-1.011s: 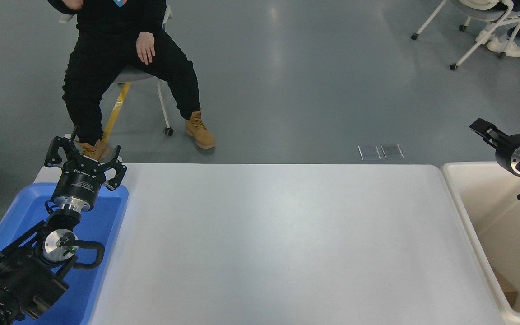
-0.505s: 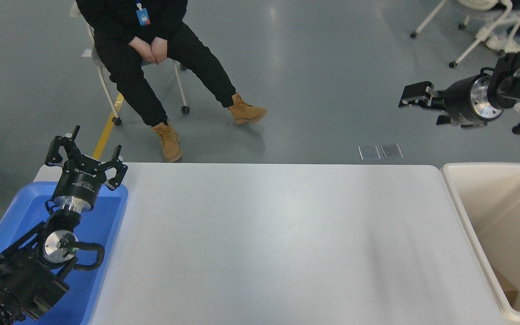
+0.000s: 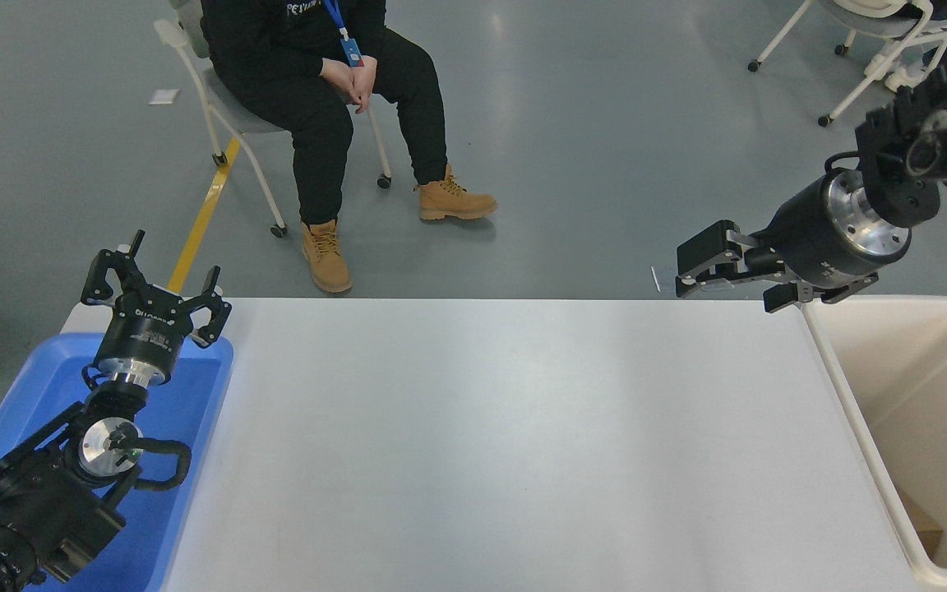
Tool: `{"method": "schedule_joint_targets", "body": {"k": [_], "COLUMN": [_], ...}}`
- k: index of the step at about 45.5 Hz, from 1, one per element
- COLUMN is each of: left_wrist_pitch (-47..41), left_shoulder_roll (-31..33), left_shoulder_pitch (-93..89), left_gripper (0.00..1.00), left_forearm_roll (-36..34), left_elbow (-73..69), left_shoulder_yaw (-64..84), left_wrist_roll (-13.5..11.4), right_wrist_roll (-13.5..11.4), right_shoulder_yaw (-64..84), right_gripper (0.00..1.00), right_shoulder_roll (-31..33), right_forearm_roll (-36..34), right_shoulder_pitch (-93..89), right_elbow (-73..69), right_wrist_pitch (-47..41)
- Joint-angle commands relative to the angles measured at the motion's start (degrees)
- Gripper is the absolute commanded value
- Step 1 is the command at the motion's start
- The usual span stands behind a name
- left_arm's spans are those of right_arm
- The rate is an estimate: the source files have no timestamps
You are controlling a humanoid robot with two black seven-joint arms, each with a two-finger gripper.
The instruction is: Pick up paper ball place in dustbin
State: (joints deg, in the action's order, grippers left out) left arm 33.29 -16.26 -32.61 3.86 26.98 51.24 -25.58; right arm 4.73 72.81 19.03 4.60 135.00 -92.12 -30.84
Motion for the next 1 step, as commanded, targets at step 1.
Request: {"method": "schedule_joint_targets", "body": {"k": [1], "left_wrist_pitch": [-0.1], "left_shoulder_roll": [0.0], "left_shoulder_pitch": [0.0], "left_gripper": [0.99], "left_forearm_roll": [0.0], "left_elbow": [0.0], "left_shoulder_yaw": [0.0], "left_wrist_roll": [0.0], "right_wrist_roll": [-0.2], "right_shoulder_yaw": [0.5], "right_gripper": [1.0], "right_shoulder_roll": [-2.2], "right_forearm_roll": [0.2], "right_shoulder_pitch": [2.5], "right_elbow": [-2.7], "right_wrist_pitch": [-1.9]}}
